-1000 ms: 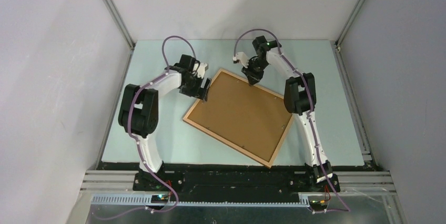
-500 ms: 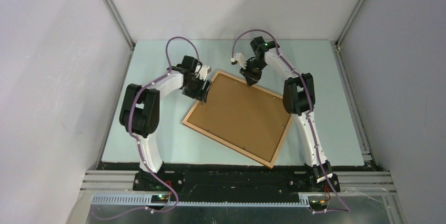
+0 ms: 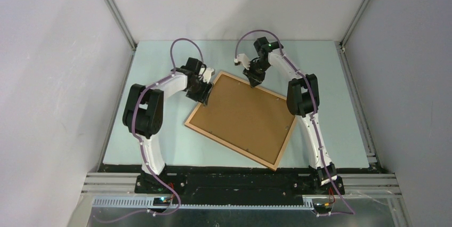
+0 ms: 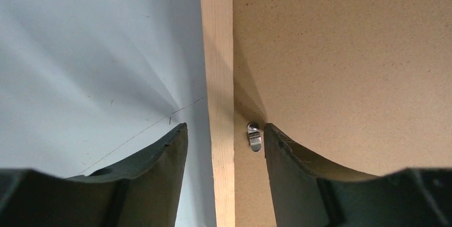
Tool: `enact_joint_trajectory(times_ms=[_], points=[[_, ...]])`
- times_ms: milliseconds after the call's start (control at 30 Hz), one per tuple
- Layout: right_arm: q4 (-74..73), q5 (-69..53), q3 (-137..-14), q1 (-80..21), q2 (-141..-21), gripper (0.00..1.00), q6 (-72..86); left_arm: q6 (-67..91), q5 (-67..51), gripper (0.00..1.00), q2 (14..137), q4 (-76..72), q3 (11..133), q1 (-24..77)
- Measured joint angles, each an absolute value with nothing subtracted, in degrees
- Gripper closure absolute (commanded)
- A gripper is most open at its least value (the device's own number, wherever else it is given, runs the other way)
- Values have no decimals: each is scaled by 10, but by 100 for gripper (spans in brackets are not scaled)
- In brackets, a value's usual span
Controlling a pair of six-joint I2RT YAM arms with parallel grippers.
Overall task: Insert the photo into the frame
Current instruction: Install the photo frame at the center of the board.
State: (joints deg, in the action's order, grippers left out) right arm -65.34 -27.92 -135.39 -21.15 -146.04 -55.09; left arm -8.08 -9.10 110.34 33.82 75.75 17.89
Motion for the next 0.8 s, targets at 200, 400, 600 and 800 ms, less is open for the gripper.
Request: enact_joint_trajectory(times_ms=[200,400,600,800], points=[[-653,-279,-1354,-211,-1460,100,-551,-81,-89,43,1104,339,757,179],[-653,-279,-1354,-211,-1460,100,-551,-81,-89,44,1104,340,757,179],[-653,-279,-1354,-211,-1460,100,-550,-85,-89,45,1104,340,757,179],[-653,-279,-1354,-211,-1460,100,-549,-89,-89,48,1104,341,757,180]])
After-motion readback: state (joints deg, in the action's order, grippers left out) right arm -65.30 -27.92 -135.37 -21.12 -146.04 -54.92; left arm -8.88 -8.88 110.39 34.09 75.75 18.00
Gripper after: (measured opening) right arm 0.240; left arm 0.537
